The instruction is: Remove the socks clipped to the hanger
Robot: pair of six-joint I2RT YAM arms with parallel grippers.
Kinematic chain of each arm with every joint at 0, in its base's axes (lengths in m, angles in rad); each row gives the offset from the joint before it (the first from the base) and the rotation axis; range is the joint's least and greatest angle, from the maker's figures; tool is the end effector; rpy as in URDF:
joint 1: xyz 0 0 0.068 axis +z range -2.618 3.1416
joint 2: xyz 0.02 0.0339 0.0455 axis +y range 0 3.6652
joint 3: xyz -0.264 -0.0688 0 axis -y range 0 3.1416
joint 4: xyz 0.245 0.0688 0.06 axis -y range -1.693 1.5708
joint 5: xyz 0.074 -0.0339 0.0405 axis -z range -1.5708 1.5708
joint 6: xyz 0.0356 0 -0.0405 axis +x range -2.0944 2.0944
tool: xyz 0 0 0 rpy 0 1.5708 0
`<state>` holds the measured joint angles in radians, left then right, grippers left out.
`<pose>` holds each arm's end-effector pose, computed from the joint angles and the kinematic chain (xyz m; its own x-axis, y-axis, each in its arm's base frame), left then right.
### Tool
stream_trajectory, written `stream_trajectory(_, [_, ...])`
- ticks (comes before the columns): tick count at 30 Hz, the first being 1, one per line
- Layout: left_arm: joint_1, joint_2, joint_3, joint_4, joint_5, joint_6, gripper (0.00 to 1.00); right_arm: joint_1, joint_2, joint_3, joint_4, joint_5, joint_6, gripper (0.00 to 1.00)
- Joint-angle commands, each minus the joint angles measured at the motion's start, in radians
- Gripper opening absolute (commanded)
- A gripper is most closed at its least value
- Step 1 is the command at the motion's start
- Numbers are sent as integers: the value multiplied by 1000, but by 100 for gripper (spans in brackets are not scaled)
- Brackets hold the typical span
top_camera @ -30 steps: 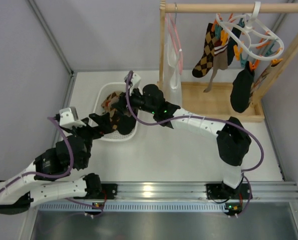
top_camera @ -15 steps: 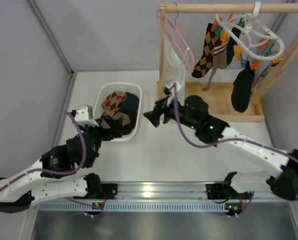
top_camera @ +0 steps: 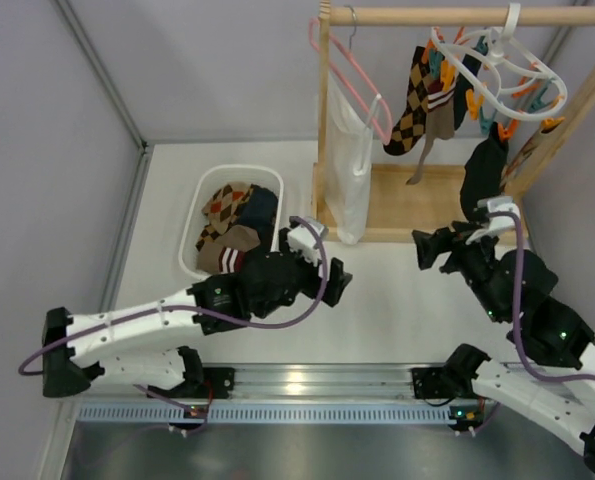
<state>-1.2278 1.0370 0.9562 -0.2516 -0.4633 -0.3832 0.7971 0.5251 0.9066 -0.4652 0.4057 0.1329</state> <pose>0.0939 -0.2157 0.3463 -0.3637 0.0238 -0.9312 0.6086 0.7629 -0.2182 0.0820 0.0638 0.3838 -0.1086 0.0631 -0.9921 -0.3713 0.9232 0.0993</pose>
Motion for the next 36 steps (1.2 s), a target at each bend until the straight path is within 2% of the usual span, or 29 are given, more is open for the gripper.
stream_trajectory(1, [-2,130,39,380,181,69,98,-12,-31,151,-180,372,79,81])
stream_trajectory(2, [-2,250,79,406,184,82,98,-12,-36,173,-199,440,86,82])
stream_trajectory(6, [-1,539,371,419,213,113,98,-12,-37,264,-306,539,122,82])
stream_trajectory(7, [-1,596,421,420,212,118,98,-13,-36,297,-363,548,134,81])
stream_trajectory(8, [-1,692,523,420,213,128,98,-12,-37,311,-377,541,139,81])
stream_trajectory(11, [-1,837,682,419,238,142,98,-12,-54,348,-411,507,140,80])
stream_trajectory(12, [-1,926,779,419,238,139,98,-12,-63,356,-417,501,139,80])
stream_trajectory(15, [-1,1070,970,419,218,141,98,-13,-63,380,-469,489,145,80])
stream_trajectory(23, [-2,1389,1421,422,48,161,98,-9,-109,405,-538,447,152,80])
stream_trajectory(25, [-1,1466,1480,458,13,200,98,-10,-119,396,-535,415,157,79])
stream_trajectory(29, [2,1547,1544,586,-80,283,97,-10,-163,331,-486,254,154,79])
stream_trajectory(31, [7,1569,1549,643,-129,320,93,-12,-174,311,-480,237,157,79])
stream_trajectory(32, [11,1586,1558,650,-129,325,87,-12,-184,308,-478,231,157,78])
stream_trajectory(35, [36,1603,1581,667,-118,326,64,-12,-209,292,-457,222,159,78])
stream_trajectory(36, [43,1601,1583,669,-121,326,46,-12,-215,281,-452,222,162,77])
